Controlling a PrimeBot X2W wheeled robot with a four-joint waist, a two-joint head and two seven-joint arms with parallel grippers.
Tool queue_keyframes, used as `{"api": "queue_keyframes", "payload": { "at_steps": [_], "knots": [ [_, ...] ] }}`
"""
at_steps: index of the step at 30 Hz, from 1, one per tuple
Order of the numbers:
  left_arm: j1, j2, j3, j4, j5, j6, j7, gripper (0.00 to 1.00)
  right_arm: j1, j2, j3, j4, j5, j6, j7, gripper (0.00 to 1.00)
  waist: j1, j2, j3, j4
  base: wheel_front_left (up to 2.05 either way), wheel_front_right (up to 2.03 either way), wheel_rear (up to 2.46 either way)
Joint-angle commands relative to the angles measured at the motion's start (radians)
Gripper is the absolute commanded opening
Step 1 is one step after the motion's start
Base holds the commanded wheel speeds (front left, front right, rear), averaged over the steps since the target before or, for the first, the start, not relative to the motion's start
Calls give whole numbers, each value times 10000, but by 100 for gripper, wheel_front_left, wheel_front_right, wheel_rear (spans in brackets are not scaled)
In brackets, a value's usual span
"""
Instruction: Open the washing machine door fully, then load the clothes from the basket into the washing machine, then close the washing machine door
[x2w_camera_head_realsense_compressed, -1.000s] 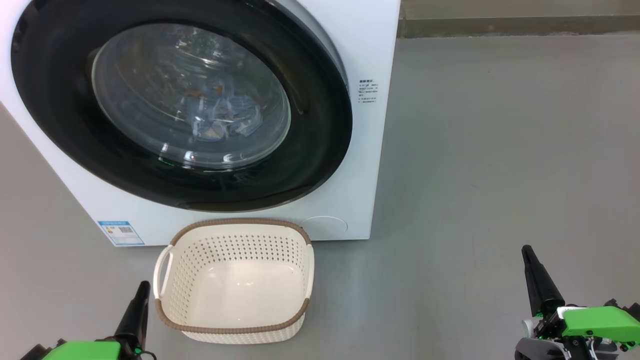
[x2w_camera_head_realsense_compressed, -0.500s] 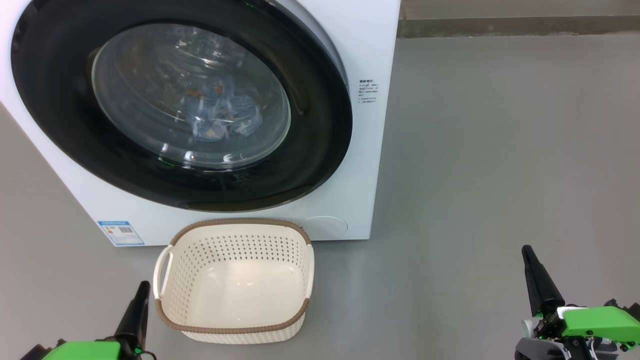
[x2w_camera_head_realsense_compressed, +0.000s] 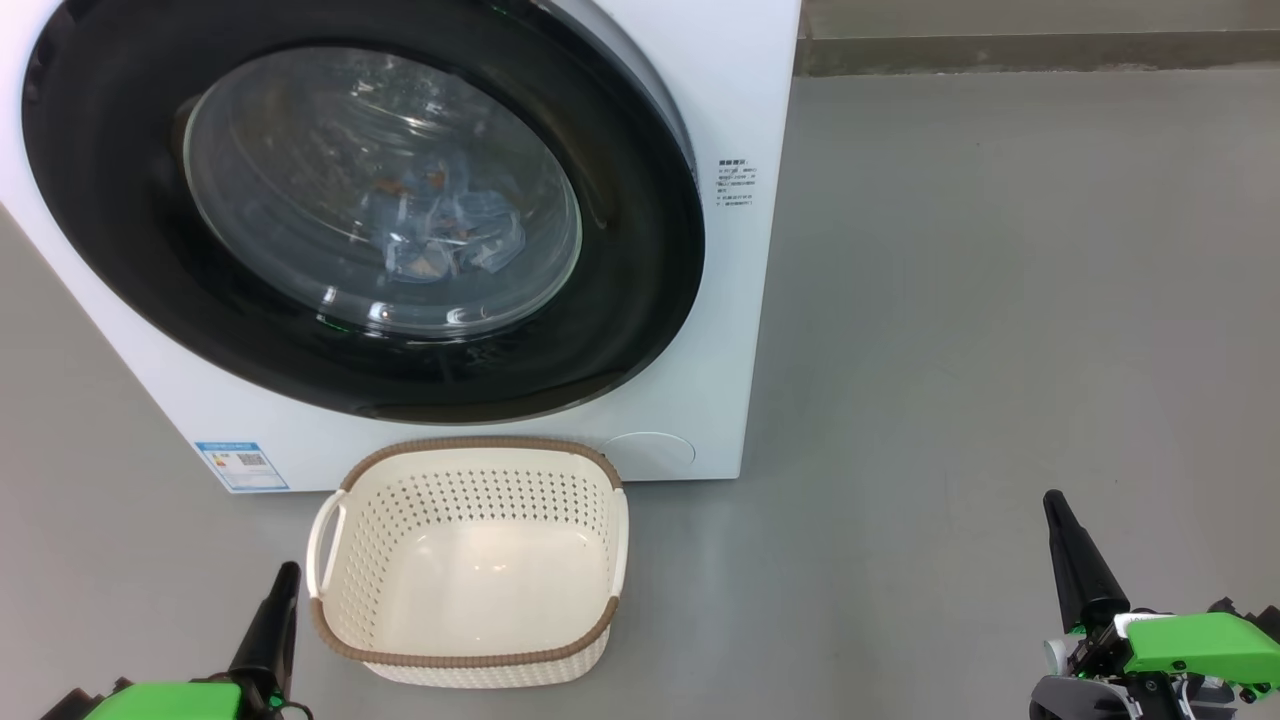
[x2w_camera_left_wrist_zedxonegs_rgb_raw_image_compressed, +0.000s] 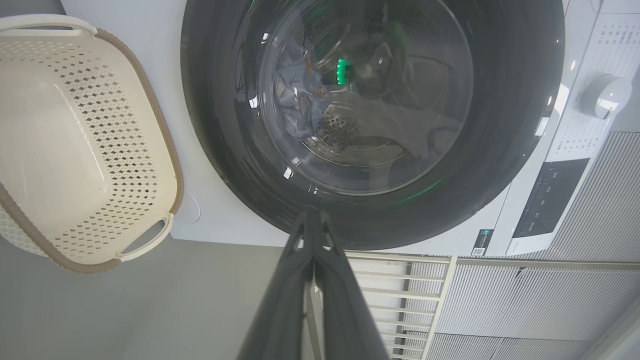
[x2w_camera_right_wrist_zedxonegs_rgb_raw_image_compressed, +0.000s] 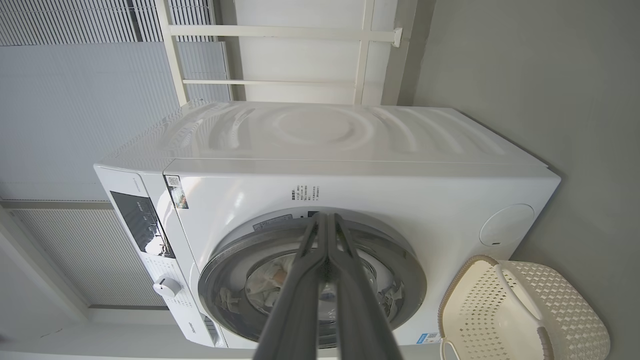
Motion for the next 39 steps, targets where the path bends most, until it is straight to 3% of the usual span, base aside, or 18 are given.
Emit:
{"api": "queue_keyframes", "payload": {
  "at_steps": [1,39],
  "knots": [
    [-421,130,351,-193,-80,-27,68,0,-80,-31,225,-307,32,16,78,0,0,0,0,0,0,0,0],
    [-421,129,345,-193,-84,-27,64,0,-80,-31,226,-307,33,16,78,0,0,0,0,0,0,0,0]
  ]
}}
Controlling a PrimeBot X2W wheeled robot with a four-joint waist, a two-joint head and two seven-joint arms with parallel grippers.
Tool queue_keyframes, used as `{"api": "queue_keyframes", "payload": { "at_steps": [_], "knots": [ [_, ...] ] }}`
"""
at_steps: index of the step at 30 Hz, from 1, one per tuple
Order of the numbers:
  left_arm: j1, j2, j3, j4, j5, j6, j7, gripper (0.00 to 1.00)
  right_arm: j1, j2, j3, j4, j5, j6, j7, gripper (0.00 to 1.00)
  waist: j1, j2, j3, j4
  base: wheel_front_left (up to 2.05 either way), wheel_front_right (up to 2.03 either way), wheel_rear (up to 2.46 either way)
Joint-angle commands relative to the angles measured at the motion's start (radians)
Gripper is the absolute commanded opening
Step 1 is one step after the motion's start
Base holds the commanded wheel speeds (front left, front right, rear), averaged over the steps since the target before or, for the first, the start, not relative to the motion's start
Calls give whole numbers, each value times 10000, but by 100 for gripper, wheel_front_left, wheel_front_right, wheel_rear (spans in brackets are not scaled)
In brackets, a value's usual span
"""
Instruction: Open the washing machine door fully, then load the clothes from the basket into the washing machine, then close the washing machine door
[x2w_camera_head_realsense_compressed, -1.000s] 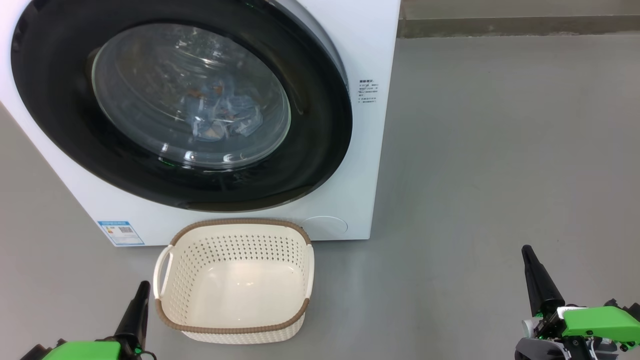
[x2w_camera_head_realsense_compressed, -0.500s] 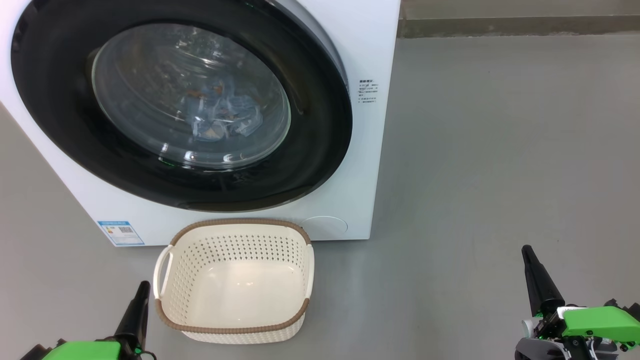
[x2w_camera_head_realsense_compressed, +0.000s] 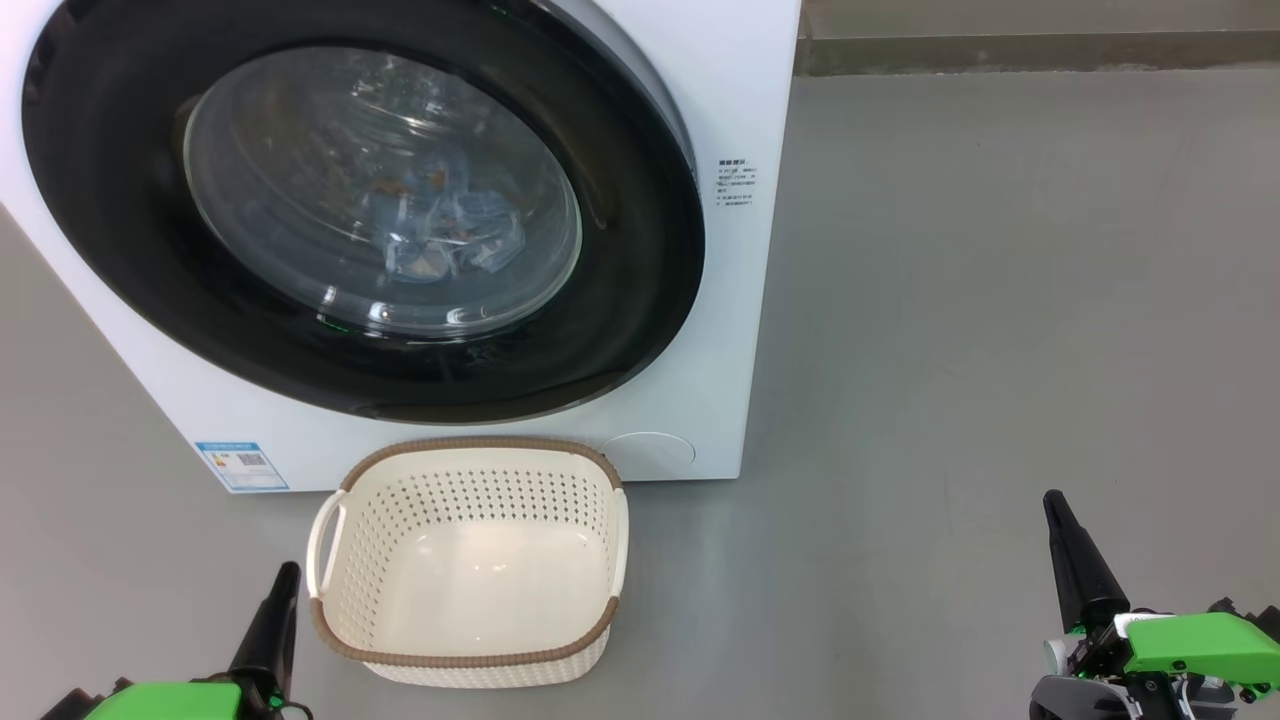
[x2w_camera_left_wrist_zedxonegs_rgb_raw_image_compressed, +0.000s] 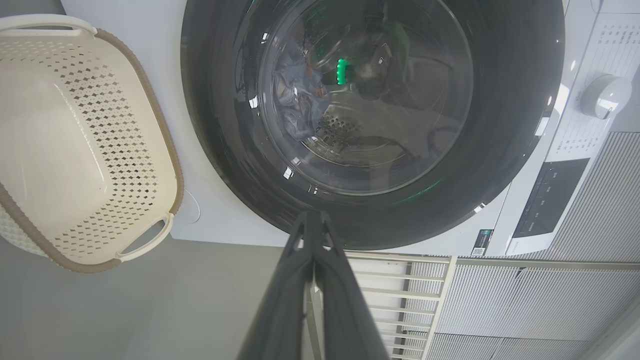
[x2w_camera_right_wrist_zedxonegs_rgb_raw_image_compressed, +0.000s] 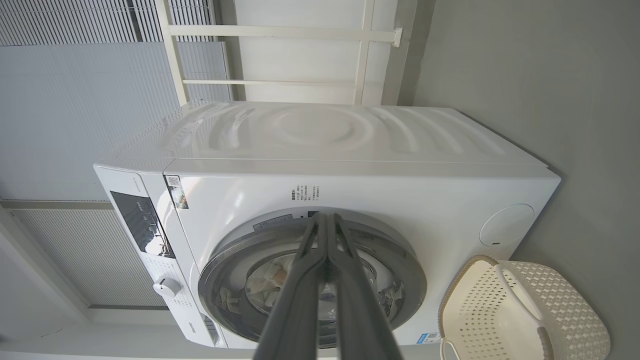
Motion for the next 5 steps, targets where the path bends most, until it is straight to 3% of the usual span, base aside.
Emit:
{"api": "queue_keyframes", "payload": {
  "at_steps": [1,5],
  "knots": [
    [-421,129,345,-193,-84,-27,64,0,-80,-33,226,-307,33,16,78,0,0,0,0,0,0,0,0],
    [-421,129,345,-193,-85,-27,64,0,-80,-33,226,-307,33,16,78,0,0,0,0,0,0,0,0]
  ]
}}
